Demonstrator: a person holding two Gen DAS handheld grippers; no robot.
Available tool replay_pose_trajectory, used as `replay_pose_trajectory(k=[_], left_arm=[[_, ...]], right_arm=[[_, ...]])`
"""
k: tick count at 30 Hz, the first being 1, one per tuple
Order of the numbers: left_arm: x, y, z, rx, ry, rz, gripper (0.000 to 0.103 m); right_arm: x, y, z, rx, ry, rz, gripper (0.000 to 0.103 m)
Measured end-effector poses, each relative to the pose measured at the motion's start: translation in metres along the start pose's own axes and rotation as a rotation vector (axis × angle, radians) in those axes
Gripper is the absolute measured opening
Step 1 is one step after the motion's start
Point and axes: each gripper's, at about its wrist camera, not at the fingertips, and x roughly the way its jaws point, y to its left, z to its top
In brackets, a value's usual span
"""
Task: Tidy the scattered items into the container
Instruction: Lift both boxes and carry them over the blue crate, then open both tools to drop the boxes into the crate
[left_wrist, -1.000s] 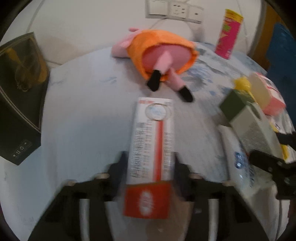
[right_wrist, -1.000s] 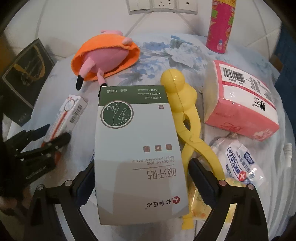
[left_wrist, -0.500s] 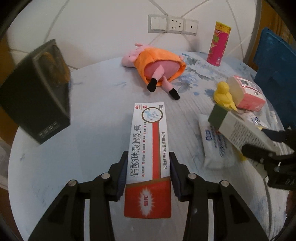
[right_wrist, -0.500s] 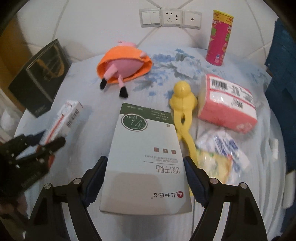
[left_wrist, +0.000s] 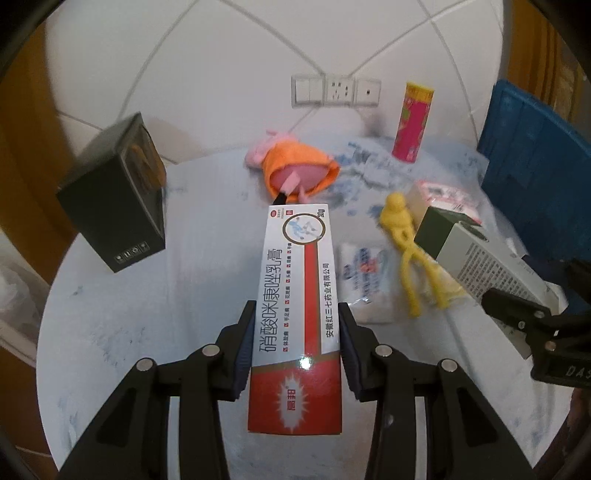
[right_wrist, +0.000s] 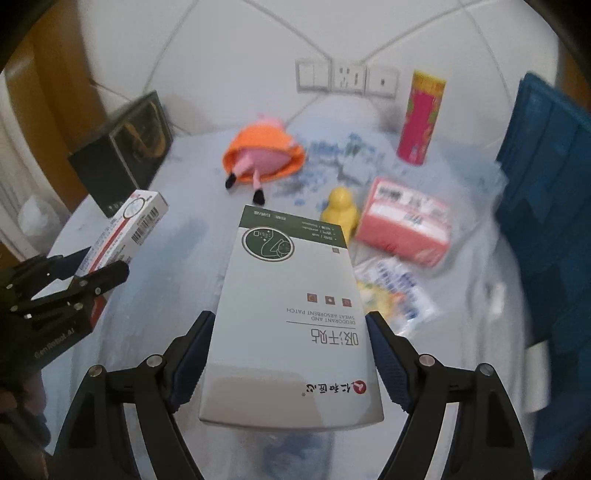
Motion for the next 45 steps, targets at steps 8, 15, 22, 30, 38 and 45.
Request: replay_pose_trajectory(k=[8,15,22,30,38,45], left_arm=[[-0.064,-0.050,0.017,0.023,-0.093,-0.030,0.040],[-0.113,-0.094,0.033,0.090,-0.176,-0.089,0.040],[-0.152,-0.153,0.053,0.158,-0.253,-0.150,0.040],[-0.165,-0.291,0.095,0.226,-0.343,-0.242,0.040],[-0.172,-0.448,0.136,0.279,-0.358,-0.321,0.040],[-0.170,-0.536,0.143,0.354,-0.332,-0.345,0.040]], right_arm=[[-0.087,-0.033,0.006,-0.027,-0.117,-0.020,0.081],[-0.169,-0.056,-0.001,0.023,-0.234,-0.104,0.081],[-0.242,-0.101,-0.012,0.078,-0.332,-0.200,0.081],[-0.315,-0.212,-0.033,0.131,-0.420,-0.314,0.081],[-0.359,-0.356,-0.059,0.205,-0.399,-0.421,0.081],[-0.372,-0.428,-0.075,0.252,-0.378,-0.415,0.081]])
